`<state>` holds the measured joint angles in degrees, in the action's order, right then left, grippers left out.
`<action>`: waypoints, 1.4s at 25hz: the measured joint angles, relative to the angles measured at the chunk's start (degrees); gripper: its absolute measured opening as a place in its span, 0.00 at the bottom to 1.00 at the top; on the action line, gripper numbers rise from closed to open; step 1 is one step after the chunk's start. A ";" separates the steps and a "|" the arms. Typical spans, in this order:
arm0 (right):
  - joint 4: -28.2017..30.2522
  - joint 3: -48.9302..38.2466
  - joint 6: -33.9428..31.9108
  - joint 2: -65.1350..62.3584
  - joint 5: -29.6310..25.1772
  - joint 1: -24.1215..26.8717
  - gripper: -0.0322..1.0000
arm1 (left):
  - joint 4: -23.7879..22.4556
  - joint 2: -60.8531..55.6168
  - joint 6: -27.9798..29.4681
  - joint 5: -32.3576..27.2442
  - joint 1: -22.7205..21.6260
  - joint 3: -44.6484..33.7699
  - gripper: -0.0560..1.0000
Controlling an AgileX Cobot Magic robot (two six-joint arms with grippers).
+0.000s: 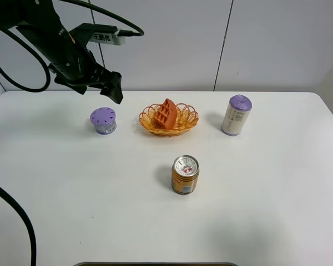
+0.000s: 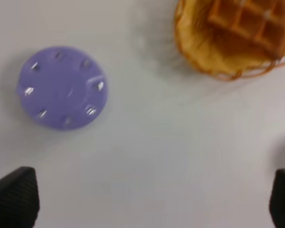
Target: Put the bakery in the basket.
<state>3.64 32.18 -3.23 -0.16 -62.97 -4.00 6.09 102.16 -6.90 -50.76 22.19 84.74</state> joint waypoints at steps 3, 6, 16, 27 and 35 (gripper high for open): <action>0.00 0.00 0.00 0.00 0.00 0.00 0.92 | -1.64 -2.17 0.00 -4.14 -1.52 0.00 0.99; 0.00 0.00 0.00 0.00 0.00 0.00 0.92 | -2.80 -4.22 -0.08 -7.19 -2.97 0.00 0.99; 0.00 0.00 0.00 0.00 0.00 0.00 0.92 | -3.56 -10.51 -2.14 -11.52 -5.14 -4.62 0.99; 0.00 0.00 0.00 0.00 0.00 0.00 0.92 | -7.96 -23.34 -1.00 -12.19 -5.14 -16.89 0.99; 0.00 0.00 0.00 0.00 0.00 0.00 0.92 | -11.93 -32.23 1.93 -14.73 -5.14 -23.89 0.99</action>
<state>3.64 32.18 -3.23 -0.16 -62.97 -4.00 -5.84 69.94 -4.97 -65.49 17.05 60.85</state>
